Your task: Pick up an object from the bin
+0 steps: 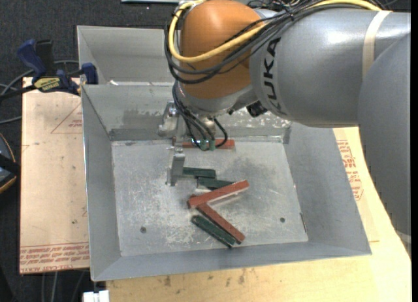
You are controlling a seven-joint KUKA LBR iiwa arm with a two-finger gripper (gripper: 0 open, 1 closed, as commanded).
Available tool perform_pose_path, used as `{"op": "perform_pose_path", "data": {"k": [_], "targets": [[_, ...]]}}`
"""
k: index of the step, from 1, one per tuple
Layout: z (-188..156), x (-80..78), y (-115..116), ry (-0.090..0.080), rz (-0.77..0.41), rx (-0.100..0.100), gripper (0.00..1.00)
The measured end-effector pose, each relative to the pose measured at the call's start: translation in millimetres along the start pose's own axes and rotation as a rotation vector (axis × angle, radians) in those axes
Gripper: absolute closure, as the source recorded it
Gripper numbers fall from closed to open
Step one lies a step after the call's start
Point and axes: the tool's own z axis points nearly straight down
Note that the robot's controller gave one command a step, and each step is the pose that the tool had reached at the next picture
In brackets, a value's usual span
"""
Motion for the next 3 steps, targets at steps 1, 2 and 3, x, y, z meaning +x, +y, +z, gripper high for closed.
{"op": "perform_pose_path", "data": {"k": [1, 2, 3], "targets": [[-5, -1.6, -1, -0.008, 0.004, -0.001, 0.0], [50, 12.8, -19, -0.012, -0.016, -0.002, 0.0], [77, 5.2, -61, -0.004, 0.027, -0.001, 0.0]]}}
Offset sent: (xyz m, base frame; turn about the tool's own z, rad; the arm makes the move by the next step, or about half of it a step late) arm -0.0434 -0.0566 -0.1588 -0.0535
